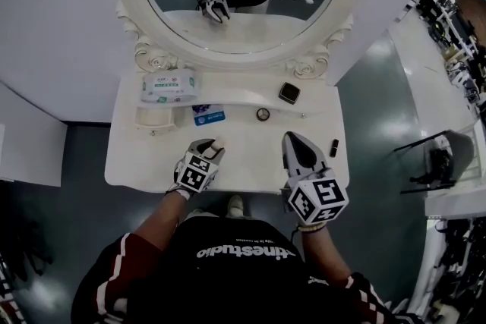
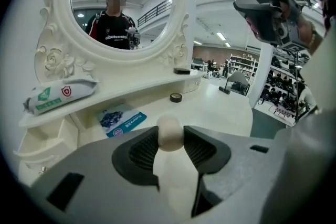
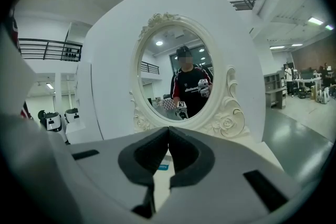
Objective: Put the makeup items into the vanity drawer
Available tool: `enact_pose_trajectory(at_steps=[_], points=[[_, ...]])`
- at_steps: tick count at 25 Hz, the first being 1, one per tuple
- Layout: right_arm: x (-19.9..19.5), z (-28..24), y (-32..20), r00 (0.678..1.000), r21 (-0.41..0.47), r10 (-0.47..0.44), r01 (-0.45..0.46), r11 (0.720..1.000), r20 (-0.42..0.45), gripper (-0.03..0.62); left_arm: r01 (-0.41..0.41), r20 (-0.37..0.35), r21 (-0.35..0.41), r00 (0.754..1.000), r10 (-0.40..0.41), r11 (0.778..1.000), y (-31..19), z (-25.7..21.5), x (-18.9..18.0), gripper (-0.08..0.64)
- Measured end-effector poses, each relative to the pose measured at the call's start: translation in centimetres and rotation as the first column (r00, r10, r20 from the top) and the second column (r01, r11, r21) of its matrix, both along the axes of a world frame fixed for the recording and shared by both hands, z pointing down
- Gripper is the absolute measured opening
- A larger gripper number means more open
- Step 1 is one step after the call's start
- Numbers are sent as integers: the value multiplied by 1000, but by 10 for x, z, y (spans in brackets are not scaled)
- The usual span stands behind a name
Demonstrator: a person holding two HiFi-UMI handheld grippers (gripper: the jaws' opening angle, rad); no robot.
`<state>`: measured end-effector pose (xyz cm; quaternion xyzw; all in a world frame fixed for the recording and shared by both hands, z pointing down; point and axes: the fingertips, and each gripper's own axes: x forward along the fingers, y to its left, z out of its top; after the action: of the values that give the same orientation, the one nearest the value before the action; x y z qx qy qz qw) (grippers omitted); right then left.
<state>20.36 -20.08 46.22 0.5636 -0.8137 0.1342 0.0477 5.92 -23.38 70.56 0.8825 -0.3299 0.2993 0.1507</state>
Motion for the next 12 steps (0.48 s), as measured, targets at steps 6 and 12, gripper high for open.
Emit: enact_pose_trajectory(at_steps=[6,12], points=[[-19,-13,0,1000,21,-1,2,1000,-2,-8,-1,-25,44,1000,2,999,0,-32,-17,153],[-39,-27,-1,1000,39,-10,10,999,-2,-8,-7,-33,65,999,9,998,5,-51,-36,153]])
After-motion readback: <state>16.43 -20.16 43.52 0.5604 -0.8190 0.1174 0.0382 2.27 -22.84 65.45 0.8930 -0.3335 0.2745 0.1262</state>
